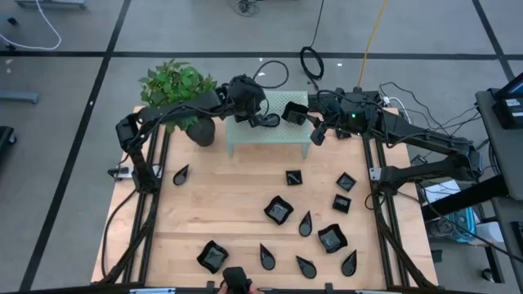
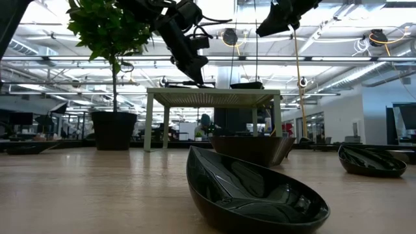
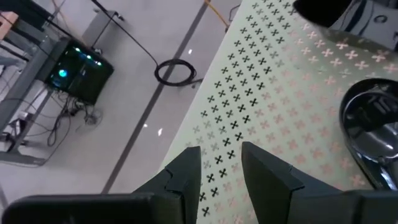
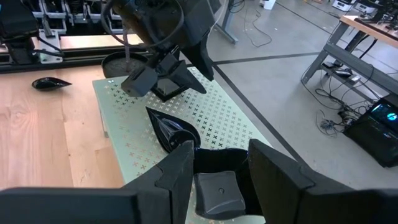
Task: Pick & Place Mini shaped plates
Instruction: Stack the square plate on top of the other square plate on the shelf
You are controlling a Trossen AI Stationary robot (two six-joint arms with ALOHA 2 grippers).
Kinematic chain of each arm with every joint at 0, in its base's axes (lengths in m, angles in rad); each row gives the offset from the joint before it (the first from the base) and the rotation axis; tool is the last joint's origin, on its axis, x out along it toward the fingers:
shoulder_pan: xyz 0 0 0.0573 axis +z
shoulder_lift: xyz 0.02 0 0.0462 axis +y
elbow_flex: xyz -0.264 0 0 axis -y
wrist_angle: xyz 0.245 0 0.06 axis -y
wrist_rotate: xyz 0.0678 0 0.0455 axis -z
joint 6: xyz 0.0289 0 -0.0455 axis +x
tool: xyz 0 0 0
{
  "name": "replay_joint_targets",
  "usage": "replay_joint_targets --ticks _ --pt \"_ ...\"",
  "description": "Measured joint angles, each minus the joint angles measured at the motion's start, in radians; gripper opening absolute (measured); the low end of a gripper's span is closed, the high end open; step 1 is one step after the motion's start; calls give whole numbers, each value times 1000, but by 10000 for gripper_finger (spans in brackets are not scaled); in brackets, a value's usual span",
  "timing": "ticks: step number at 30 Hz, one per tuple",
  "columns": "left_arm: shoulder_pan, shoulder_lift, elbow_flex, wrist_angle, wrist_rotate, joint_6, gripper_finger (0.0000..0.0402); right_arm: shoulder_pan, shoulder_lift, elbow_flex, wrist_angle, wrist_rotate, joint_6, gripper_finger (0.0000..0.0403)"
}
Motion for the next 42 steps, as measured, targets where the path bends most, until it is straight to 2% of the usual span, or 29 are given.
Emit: replay_joint_targets --ticks 9,12,16,23,27,33,37,42 --pt "-2 0 0 21 -4 -2 122 0 0 0 0 0 0 141" --pt "-19 -8 0 14 47 -19 122 0 0 0 0 0 0 141" --pt "-76 -14 0 30 124 -52 122 0 0 0 0 0 0 141" --pt "-197 -19 0 32 127 -67 122 0 0 0 0 0 0 141" --pt "-257 -33 0 -35 82 -81 122 0 0 0 0 0 0 141" --pt "-326 -97 0 -173 44 -212 122 0 0 0 0 0 0 141" --pt "-349 -163 0 -237 41 -277 122 0 0 0 0 0 0 141" --pt "-362 -232 0 -303 -12 -329 122 0 0 0 0 0 0 141"
